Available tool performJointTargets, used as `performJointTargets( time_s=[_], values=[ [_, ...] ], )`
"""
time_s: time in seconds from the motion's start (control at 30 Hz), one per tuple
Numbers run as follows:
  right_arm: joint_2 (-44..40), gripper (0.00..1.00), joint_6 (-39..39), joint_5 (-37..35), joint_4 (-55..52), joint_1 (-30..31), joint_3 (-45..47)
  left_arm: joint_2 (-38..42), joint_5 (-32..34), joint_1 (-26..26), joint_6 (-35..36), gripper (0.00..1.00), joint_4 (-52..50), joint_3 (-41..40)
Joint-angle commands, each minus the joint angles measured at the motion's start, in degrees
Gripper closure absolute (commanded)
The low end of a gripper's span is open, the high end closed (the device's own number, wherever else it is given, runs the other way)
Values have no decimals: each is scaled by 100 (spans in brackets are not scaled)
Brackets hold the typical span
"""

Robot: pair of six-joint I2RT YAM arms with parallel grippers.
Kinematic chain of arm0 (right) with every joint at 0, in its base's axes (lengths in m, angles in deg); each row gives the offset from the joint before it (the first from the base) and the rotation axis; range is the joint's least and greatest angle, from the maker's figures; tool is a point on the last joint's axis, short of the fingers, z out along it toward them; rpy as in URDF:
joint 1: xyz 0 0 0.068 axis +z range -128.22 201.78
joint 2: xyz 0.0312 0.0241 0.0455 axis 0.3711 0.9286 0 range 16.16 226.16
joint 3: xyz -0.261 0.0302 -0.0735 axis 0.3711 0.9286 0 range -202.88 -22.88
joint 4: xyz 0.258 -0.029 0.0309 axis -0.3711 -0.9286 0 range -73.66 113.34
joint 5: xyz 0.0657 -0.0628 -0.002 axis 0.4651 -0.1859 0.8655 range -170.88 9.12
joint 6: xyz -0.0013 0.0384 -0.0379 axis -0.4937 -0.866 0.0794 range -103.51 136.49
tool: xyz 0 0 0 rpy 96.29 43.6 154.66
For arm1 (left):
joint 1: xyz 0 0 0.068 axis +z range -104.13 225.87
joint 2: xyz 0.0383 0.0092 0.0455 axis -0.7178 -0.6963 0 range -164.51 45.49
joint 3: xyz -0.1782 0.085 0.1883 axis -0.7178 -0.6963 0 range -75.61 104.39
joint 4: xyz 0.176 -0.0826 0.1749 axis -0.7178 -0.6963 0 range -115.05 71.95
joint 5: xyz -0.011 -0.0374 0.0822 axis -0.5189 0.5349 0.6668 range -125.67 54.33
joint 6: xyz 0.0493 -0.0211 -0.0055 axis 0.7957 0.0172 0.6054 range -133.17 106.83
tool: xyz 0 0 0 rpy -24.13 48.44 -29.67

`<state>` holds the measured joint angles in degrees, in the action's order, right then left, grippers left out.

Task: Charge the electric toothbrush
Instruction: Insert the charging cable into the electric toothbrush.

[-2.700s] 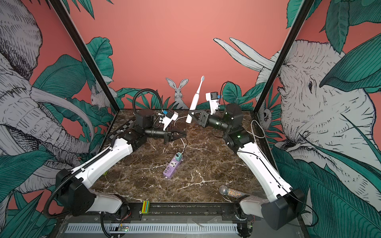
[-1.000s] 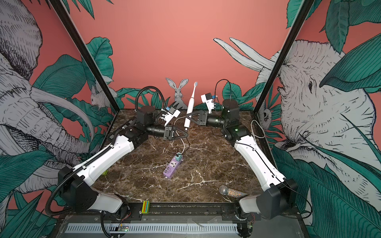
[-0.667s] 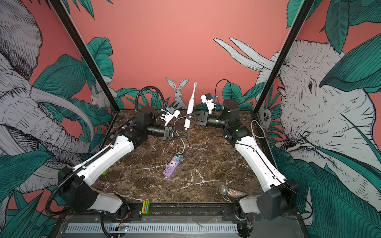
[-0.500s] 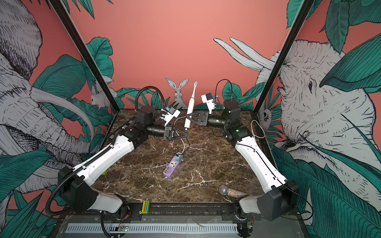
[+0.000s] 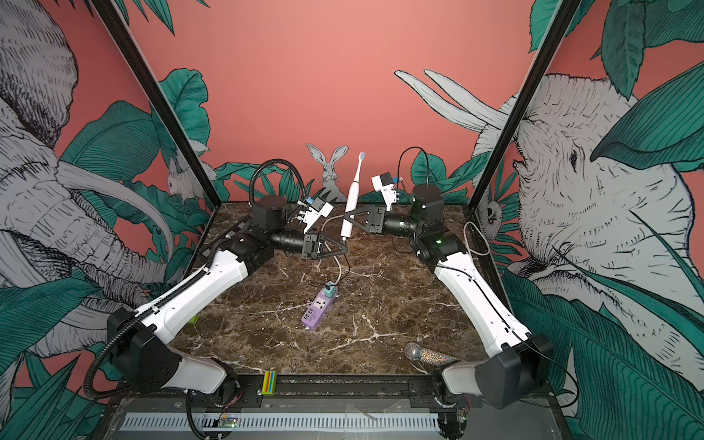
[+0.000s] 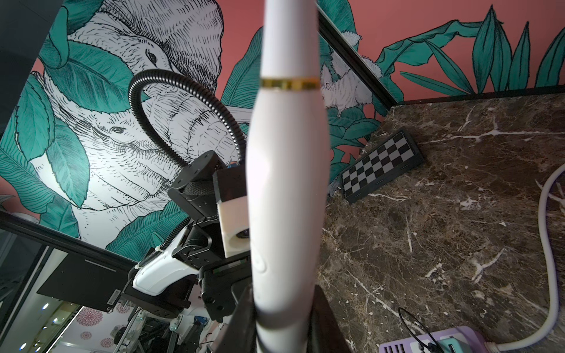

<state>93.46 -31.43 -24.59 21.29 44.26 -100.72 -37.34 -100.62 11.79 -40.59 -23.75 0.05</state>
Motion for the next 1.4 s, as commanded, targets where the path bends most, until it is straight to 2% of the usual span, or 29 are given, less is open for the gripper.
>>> performJointTargets(
  time_s=[0.0,0.47,0.83,1.0,1.37],
  values=[
    [-123,100,133,44,157,63,15,135,-131,-10,4,100,198,-55],
    [-107,100,292,109,-78,136,-2,186,-94,-10,116,100,142,-63],
    [-30,100,842,345,-980,135,-299,223,34,41,505,100,-260,13],
    [27,100,837,374,-1108,141,-378,230,46,58,616,100,-292,7],
    [49,100,732,408,-993,178,-258,366,-102,58,488,100,540,-345]
  ],
)
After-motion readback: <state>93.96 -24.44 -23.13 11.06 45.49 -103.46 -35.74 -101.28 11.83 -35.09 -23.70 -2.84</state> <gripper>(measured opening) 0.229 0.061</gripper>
